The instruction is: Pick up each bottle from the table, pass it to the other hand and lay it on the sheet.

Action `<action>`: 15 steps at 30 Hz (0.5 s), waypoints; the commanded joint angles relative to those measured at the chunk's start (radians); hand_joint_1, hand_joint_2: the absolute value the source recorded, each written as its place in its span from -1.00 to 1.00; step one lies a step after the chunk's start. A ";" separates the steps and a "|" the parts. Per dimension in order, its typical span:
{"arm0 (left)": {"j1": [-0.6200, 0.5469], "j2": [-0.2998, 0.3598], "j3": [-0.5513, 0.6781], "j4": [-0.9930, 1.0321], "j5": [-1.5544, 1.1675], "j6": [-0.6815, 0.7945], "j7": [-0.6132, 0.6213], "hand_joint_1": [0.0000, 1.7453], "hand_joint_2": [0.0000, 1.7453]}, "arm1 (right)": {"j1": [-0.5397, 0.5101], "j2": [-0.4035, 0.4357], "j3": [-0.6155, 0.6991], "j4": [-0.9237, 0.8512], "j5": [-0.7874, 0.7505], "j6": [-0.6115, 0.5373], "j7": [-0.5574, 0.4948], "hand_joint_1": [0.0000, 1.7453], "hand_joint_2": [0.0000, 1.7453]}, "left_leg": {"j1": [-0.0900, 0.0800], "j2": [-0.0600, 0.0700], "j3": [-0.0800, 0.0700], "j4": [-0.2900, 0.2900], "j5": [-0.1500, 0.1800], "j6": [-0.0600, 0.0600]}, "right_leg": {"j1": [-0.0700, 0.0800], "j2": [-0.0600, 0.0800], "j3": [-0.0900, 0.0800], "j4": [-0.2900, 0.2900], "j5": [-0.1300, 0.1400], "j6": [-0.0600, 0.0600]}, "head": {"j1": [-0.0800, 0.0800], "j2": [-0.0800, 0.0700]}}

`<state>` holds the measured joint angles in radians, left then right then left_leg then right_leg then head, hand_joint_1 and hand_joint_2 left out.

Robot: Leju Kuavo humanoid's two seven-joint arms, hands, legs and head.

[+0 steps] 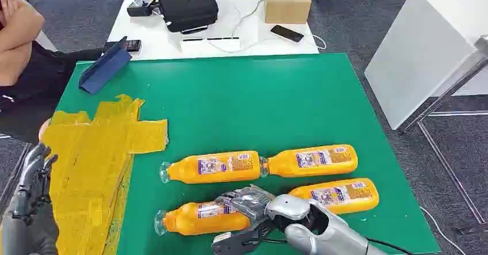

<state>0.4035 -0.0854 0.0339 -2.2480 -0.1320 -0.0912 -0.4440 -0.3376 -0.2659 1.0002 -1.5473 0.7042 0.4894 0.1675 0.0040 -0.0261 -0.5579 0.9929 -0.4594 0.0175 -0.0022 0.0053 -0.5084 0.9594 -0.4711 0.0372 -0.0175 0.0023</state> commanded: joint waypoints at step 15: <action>0.122 -0.069 0.095 0.039 0.383 0.019 0.167 -1.00 1.00 | 0.367 0.079 -0.344 -0.213 -0.209 -0.433 -0.088 1.00 1.00 | 0.000 0.000 -0.001 0.000 -0.001 -0.001 | 0.000 -0.002 0.000 0.000 -0.001 0.000 | 0.000 0.000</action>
<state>0.4678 -0.0907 0.0447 -2.2454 0.1936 -0.0469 -0.2979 -0.1035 -0.2178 0.7976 -1.6278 0.5031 0.0922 0.1131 0.0039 -0.0269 -0.5597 0.9929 -0.4603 0.0174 -0.0023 0.0047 -0.5094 0.9593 -0.4719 0.0375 -0.0172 0.0023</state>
